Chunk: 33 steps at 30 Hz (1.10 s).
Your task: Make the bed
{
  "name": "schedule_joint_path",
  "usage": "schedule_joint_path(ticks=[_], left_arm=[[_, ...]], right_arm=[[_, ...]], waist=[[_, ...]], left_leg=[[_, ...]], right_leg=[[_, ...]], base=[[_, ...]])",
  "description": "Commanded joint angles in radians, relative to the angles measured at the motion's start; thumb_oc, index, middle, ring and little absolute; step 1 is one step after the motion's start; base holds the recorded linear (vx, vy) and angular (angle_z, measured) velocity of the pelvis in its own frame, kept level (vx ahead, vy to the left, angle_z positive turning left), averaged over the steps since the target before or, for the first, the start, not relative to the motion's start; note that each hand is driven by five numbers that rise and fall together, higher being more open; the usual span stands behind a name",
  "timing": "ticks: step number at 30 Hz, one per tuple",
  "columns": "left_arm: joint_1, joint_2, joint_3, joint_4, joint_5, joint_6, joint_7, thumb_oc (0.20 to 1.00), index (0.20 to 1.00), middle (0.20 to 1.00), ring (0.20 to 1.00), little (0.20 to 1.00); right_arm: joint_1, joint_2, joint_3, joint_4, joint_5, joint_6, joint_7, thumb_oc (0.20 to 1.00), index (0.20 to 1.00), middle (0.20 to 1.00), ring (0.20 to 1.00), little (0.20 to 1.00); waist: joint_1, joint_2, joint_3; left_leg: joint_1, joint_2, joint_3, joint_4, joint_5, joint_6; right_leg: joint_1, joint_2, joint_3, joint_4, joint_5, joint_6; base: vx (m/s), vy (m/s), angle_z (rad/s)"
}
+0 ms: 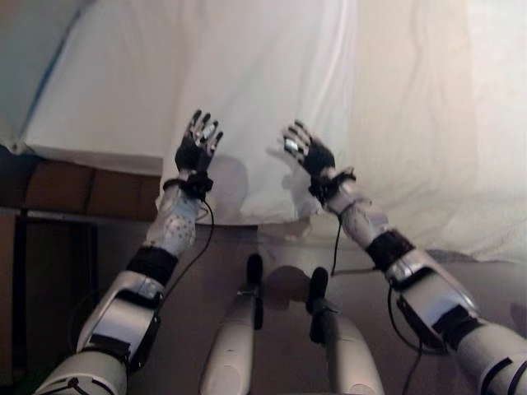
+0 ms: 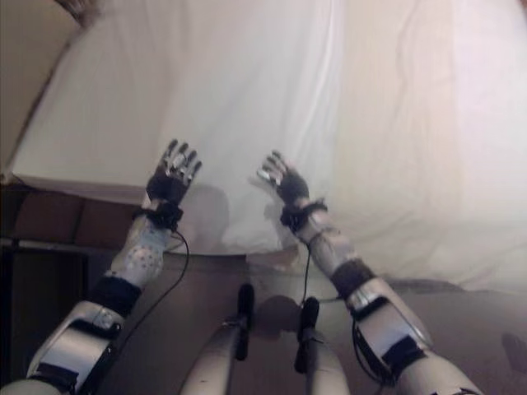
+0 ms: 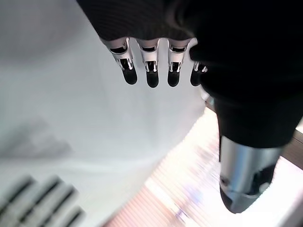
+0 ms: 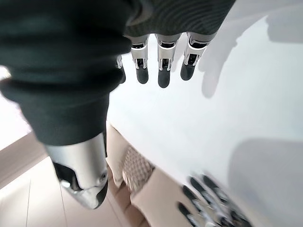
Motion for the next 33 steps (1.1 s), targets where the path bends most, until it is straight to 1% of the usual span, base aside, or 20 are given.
schedule_joint_path(ticks=[1, 2, 6, 7, 9, 10, 11, 12, 13, 14, 15, 16, 17, 21, 22, 23, 24, 29, 30, 33], left_arm=[[-0.122, 0.022, -0.009, 0.041, -0.003, -0.027, 0.006, 1.000, 1.000, 1.000, 1.000, 1.000], [-0.124, 0.022, -0.010, 0.043, -0.004, -0.027, 0.005, 1.000, 1.000, 1.000, 1.000, 1.000], [-0.208, 0.038, -0.025, 0.164, 0.028, -0.017, 0.045, 1.000, 1.000, 1.000, 1.000, 1.000], [-0.246, 0.051, -0.033, 0.223, 0.076, -0.027, 0.093, 1.000, 1.000, 1.000, 1.000, 1.000], [-0.260, 0.043, -0.038, 0.249, 0.083, -0.024, 0.110, 1.000, 1.000, 1.000, 1.000, 1.000], [-0.292, 0.036, -0.043, 0.309, 0.113, -0.023, 0.156, 1.000, 1.000, 1.000, 1.000, 1.000], [-0.307, 0.034, -0.050, 0.340, 0.120, -0.017, 0.169, 1.000, 1.000, 1.000, 1.000, 1.000], [-0.310, 0.034, -0.050, 0.342, 0.120, -0.017, 0.168, 1.000, 1.000, 1.000, 1.000, 1.000], [-0.335, 0.024, -0.048, 0.397, 0.134, -0.023, 0.217, 1.000, 1.000, 1.000, 1.000, 1.000], [-0.331, 0.019, -0.045, 0.393, 0.142, -0.027, 0.230, 1.000, 1.000, 1.000, 1.000, 1.000], [-0.325, 0.008, -0.036, 0.399, 0.141, -0.033, 0.250, 1.000, 1.000, 1.000, 1.000, 1.000], [-0.324, 0.006, -0.035, 0.397, 0.143, -0.033, 0.252, 1.000, 1.000, 1.000, 1.000, 1.000], [-0.315, -0.002, -0.024, 0.401, 0.147, -0.037, 0.271, 1.000, 1.000, 1.000, 1.000, 1.000], [-0.303, 0.024, -0.006, 0.431, 0.191, -0.036, 0.306, 1.000, 1.000, 1.000, 1.000, 1.000], [-0.306, 0.025, -0.006, 0.429, 0.191, -0.037, 0.306, 1.000, 1.000, 1.000, 1.000, 1.000], [-0.276, 0.035, 0.009, 0.430, 0.211, -0.037, 0.316, 1.000, 1.000, 1.000, 1.000, 1.000], [-0.269, 0.041, 0.016, 0.428, 0.214, -0.040, 0.320, 1.000, 1.000, 1.000, 1.000, 1.000], [-0.219, 0.055, 0.054, 0.421, 0.242, -0.043, 0.317, 1.000, 1.000, 1.000, 1.000, 1.000], [-0.219, 0.055, 0.054, 0.421, 0.242, -0.043, 0.317, 1.000, 1.000, 1.000, 1.000, 1.000], [-0.194, 0.064, 0.087, 0.430, 0.236, -0.038, 0.305, 1.000, 1.000, 1.000, 1.000, 1.000]], right_arm=[[-0.105, -0.029, -0.039, -0.003, -0.004, -0.095, -0.078, 1.000, 1.000, 1.000, 1.000, 1.000], [-0.108, -0.029, -0.039, -0.001, -0.004, -0.095, -0.078, 1.000, 1.000, 1.000, 1.000, 1.000], [-0.196, -0.051, -0.012, 0.122, -0.034, -0.092, -0.127, 1.000, 1.000, 1.000, 1.000, 1.000], [-0.230, -0.067, -0.017, 0.186, -0.077, -0.100, -0.190, 1.000, 1.000, 1.000, 1.000, 1.000], [-0.239, -0.063, -0.024, 0.216, -0.069, -0.100, -0.206, 1.000, 1.000, 1.000, 1.000, 1.000], [-0.259, -0.073, -0.025, 0.322, -0.092, -0.075, -0.241, 1.000, 1.000, 1.000, 1.000, 1.000], [-0.277, -0.078, -0.011, 0.362, -0.107, -0.056, -0.252, 1.000, 1.000, 1.000, 1.000, 1.000], [-0.280, -0.078, -0.010, 0.364, -0.106, -0.056, -0.252, 1.000, 1.000, 1.000, 1.000, 1.000], [-0.299, -0.094, 0.027, 0.461, -0.185, -0.001, -0.278, 1.000, 1.000, 1.000, 1.000, 1.000], [-0.297, -0.097, 0.041, 0.470, -0.220, 0.012, -0.285, 1.000, 1.000, 1.000, 1.000, 1.000], [-0.286, -0.097, 0.052, 0.493, -0.261, 0.027, -0.295, 1.000, 1.000, 1.000, 1.000, 1.000], [-0.286, -0.097, 0.052, 0.492, -0.263, 0.028, -0.297, 1.000, 1.000, 1.000, 1.000, 1.000], [-0.265, -0.095, 0.061, 0.519, -0.311, 0.047, -0.310, 1.000, 1.000, 1.000, 1.000, 1.000], [-0.234, -0.113, 0.108, 0.576, -0.492, 0.102, -0.318, 1.000, 1.000, 1.000, 1.000, 1.000], [-0.238, -0.115, 0.106, 0.575, -0.492, 0.102, -0.319, 1.000, 1.000, 1.000, 1.000, 1.000], [-0.186, -0.121, 0.112, 0.598, -0.559, 0.116, -0.316, 1.000, 1.000, 1.000, 1.000, 1.000], [-0.172, -0.127, 0.114, 0.605, -0.592, 0.124, -0.318, 1.000, 1.000, 1.000, 1.000, 1.000], [-0.041, -0.142, 0.068, 0.653, -0.674, 0.143, -0.296, 1.000, 1.000, 1.000, 1.000, 1.000], [-0.041, -0.142, 0.068, 0.653, -0.674, 0.143, -0.296, 1.000, 1.000, 1.000, 1.000, 1.000], [0.069, -0.150, 0.017, 0.670, -0.682, 0.145, -0.277, 1.000, 1.000, 1.000, 1.000, 1.000]], waist=[[0.008, -0.027, 0.017], [0.007, -0.027, 0.018], [0.006, -0.032, 0.018], [0.002, -0.029, 0.018], [-0.003, -0.027, 0.018], [-0.007, -0.022, 0.018], [-0.009, -0.019, 0.018], [-0.010, -0.018, 0.018], [-0.012, -0.010, 0.018], [-0.014, -0.007, 0.018], [-0.015, -0.006, 0.018], [-0.015, -0.004, 0.018], [-0.019, 0.001, 0.018], [-0.028, 0.006, 0.018], [-0.028, 0.006, 0.018], [-0.031, 0.009, 0.018], [-0.033, 0.011, 0.018], [-0.046, 0.026, 0.018], [-0.046, 0.026, 0.018], [-0.061, 0.027, 0.018]], left_leg=[[0.021, -0.060, 0.004, -0.019, -0.042, -0.036], [0.020, -0.060, 0.003, -0.020, -0.041, -0.037], [-0.050, -0.043, -0.020, -0.054, -0.006, -0.057], [-0.091, -0.040, -0.027, -0.070, 0.009, -0.066], [-0.119, -0.040, -0.035, -0.071, 0.016, -0.071], [-0.165, -0.039, -0.037, -0.070, 0.020, -0.075], [-0.189, -0.039, -0.040, -0.067, 0.020, -0.077], [-0.193, -0.039, -0.040, -0.065, 0.020, -0.077], [-0.220, -0.039, -0.046, -0.055, -0.007, -0.082], [-0.261, -0.043, -0.041, -0.046, 0.015, -0.079], [-0.262, -0.044, -0.047, -0.040, -0.011, -0.082], [-0.263, -0.044, -0.047, -0.035, -0.015, -0.082], [-0.294, -0.048, -0.047, -0.024, -0.019, -0.081], [-0.338, -0.053, -0.042, -0.015, -0.021, -0.076], [-0.360, -0.055, -0.037, -0.015, 0.004, -0.071], [-0.343, -0.055, -0.036, -0.017, -0.021, -0.073], [-0.367, -0.059, -0.031, -0.018, 0.005, -0.068], [-0.360, -0.071, -0.026, -0.028, 0.006, -0.060], [-0.360, -0.071, -0.026, -0.028, 0.006, -0.060], [-0.351, -0.077, -0.024, -0.036, 0.008, -0.055]], right_leg=[[0.038, -0.025, 0.016, -0.078, 0.007, 0.091], [0.038, -0.025, 0.015, -0.079, 0.008, 0.091], [-0.016, -0.017, -0.022, -0.094, 0.016, 0.084], [-0.055, -0.016, -0.039, -0.094, 0.014, 0.081], [-0.083, -0.014, -0.048, -0.086, 0.010, 0.080], [-0.127, -0.016, -0.059, -0.073, 0.004, 0.077], [-0.152, -0.018, -0.065, -0.064, 0.001, 0.076], [-0.155, -0.019, -0.065, -0.061, 0.000, 0.076], [-0.188, -0.019, -0.063, -0.039, -0.026, 0.079], [-0.226, -0.024, -0.073, -0.030, -0.009, 0.072], [-0.229, -0.022, -0.064, -0.022, -0.029, 0.077], [-0.229, -0.022, -0.063, -0.018, -0.033, 0.077], [-0.263, -0.027, -0.060, -0.008, -0.034, 0.075], [-0.311, -0.031, -0.050, -0.003, -0.030, 0.076], [-0.331, -0.034, -0.059, -0.005, -0.009, 0.071], [-0.320, -0.033, -0.044, -0.003, -0.028, 0.077], [-0.344, -0.037, -0.049, -0.005, -0.007, 0.072], [-0.346, -0.040, -0.028, -0.007, -0.006, 0.072], [-0.346, -0.040, -0.028, -0.007, -0.006, 0.072], [-0.342, -0.039, -0.008, -0.015, 0.000, 0.072]], base=[[0.01, -0.058, 0.57], [0.03, -0.146, 0.40], [0.02, -0.111, 0.09], [0.01, -0.070, 0.19], [0.03, -0.078, 0.17], [0.03, -0.063, 0.17], [0.02, -0.043, 0.16], [0.09, -0.027, 0.14], [0.03, -0.007, 0.09], [0.10, -0.026, 0.06], [0.02, 0.005, 0.07], [0.10, -0.001, 0.06], [0.04, 0.033, 0.09], [0.02, 0.043, 0.04], [0.02, 0.044, -0.01], [-0.03, 0.045, -0.01], [0.03, 0.039, -0.03], [0.00, 0.021, -0.01], [0.00, 0.000, 0.00], [-0.01, 0.024, 0.06]])
